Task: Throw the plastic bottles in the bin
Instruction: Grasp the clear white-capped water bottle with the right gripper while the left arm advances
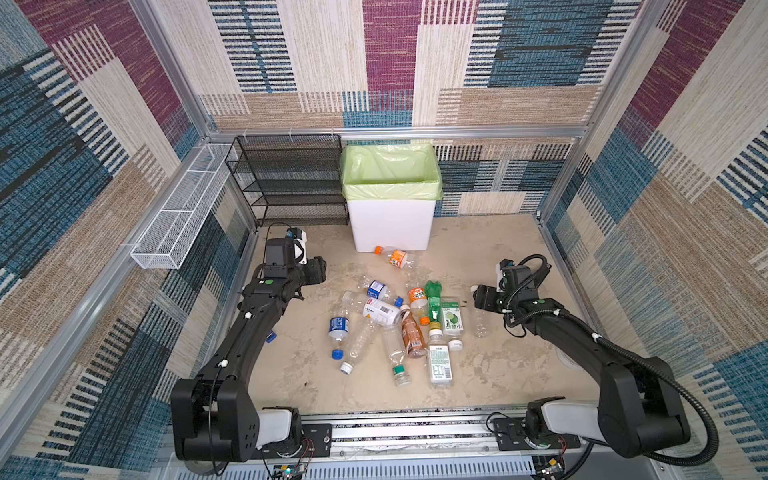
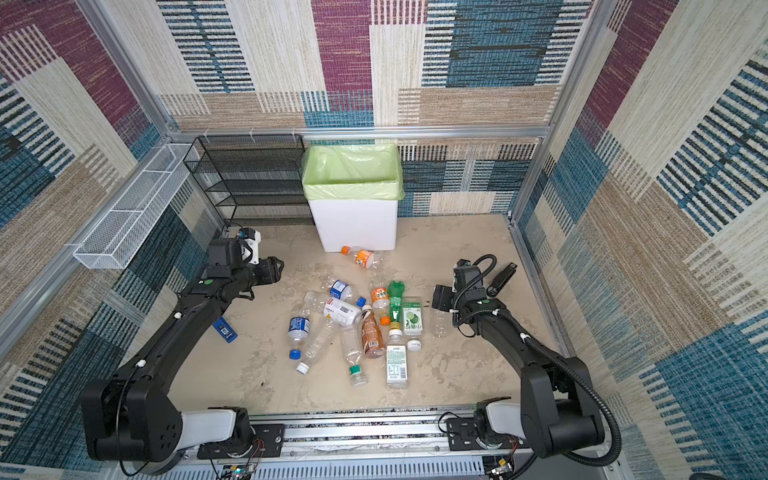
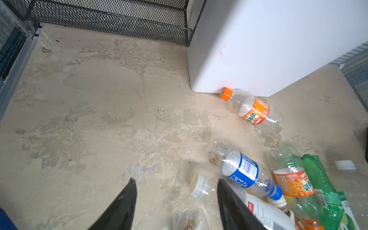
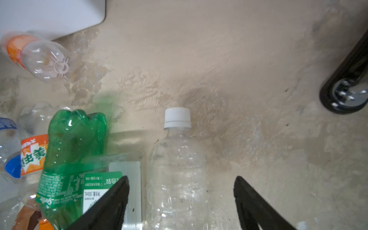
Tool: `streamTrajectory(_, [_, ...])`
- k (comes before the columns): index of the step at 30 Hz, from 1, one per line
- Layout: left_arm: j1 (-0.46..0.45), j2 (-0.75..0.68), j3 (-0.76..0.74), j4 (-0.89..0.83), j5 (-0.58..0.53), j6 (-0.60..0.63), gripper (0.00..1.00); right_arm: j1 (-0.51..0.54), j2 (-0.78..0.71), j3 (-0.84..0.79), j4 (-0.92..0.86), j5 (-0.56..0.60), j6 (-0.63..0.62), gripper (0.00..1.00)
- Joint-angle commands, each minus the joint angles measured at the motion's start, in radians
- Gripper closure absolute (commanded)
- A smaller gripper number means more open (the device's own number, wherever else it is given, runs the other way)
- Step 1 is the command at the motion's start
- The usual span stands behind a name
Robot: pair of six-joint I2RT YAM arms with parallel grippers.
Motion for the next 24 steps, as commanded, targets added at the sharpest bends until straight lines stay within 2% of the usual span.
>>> streamTrajectory(1, [-0.001, -0.011, -0.005, 0.013, 0.037, -0.023, 0.35, 0.021, 0.023, 0.003, -0.018, -0.016, 0.012, 0.16])
streamTrajectory(12, [-0.001, -0.01, -0.008, 0.001, 0.031, -0.014, 0.35, 0.068, 0.147, -0.001, 0.018, 0.029, 0.011, 0.17])
streamTrajectory(24, [-0.001, 0.013, -0.008, -0.004, 0.036, -0.013, 0.36, 0.07, 0.17, 0.008, 0.035, 0.042, 0.009, 0.4])
